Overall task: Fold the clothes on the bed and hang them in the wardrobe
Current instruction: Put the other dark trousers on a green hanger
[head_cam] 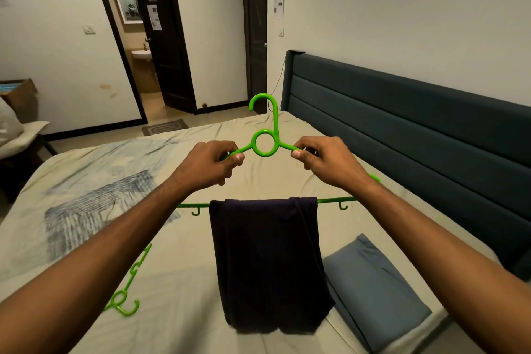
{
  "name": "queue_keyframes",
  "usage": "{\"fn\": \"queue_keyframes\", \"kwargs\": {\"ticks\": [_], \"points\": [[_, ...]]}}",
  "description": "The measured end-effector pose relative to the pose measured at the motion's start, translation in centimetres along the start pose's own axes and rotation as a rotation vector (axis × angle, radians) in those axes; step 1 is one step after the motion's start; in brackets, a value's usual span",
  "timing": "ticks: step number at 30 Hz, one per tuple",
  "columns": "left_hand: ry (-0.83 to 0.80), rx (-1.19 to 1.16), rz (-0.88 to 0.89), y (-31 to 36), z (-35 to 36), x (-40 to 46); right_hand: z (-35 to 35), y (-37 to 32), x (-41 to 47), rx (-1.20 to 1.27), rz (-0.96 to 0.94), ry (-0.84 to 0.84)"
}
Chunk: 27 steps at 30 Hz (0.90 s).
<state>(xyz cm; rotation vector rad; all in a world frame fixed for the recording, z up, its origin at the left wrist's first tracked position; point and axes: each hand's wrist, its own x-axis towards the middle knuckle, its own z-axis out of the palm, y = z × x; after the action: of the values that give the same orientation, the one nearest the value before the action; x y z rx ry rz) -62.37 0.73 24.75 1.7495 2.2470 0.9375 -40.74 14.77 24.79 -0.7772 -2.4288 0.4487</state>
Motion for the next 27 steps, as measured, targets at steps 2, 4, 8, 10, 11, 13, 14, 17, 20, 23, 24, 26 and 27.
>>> {"fn": "queue_keyframes", "kwargs": {"ticks": [2,4,8,10,11,13,14,17,20,23,24,26,27], "points": [[-0.005,0.013,-0.014,-0.4,0.1,0.0,0.2,0.1,0.1,-0.001,0.001,0.001],[-0.008,0.019,-0.031,-0.8,0.1,-0.1,0.5,0.0,0.2,0.001,0.007,-0.001],[0.028,0.07,-0.054,-2.0,0.7,-0.3,1.1,0.3,0.1,0.001,0.023,0.002],[0.212,0.084,0.017,-2.9,1.2,-0.7,1.3,0.6,0.0,0.001,0.036,0.013],[0.348,0.083,0.077,-3.3,1.5,-1.2,1.3,0.8,-0.1,0.003,0.045,0.018],[0.584,0.04,0.133,-3.9,2.2,-2.5,1.4,1.2,-0.1,0.008,0.067,0.03],[0.647,-0.008,0.107,-4.2,2.8,-3.3,1.3,1.5,-0.2,0.01,0.075,0.035],[0.667,-0.16,-0.087,-5.5,6.0,-5.5,1.2,1.9,0.0,0.014,0.098,0.058],[0.557,-0.312,-0.292,-6.4,9.7,-7.1,0.7,2.1,0.6,0.003,0.116,0.083],[0.329,-0.417,-0.366,-6.3,11.6,-6.3,-0.1,2.2,1.6,0.008,0.132,0.112],[0.266,-0.454,-0.366,-6.1,11.8,-5.5,-0.3,2.3,1.9,0.011,0.131,0.117],[0.224,-0.532,-0.381,-5.4,11.7,-3.2,-0.6,2.4,2.7,0.012,0.129,0.119],[0.237,-0.538,-0.389,-5.1,11.5,-1.9,-0.8,2.6,3.2,0.01,0.131,0.124]]}}
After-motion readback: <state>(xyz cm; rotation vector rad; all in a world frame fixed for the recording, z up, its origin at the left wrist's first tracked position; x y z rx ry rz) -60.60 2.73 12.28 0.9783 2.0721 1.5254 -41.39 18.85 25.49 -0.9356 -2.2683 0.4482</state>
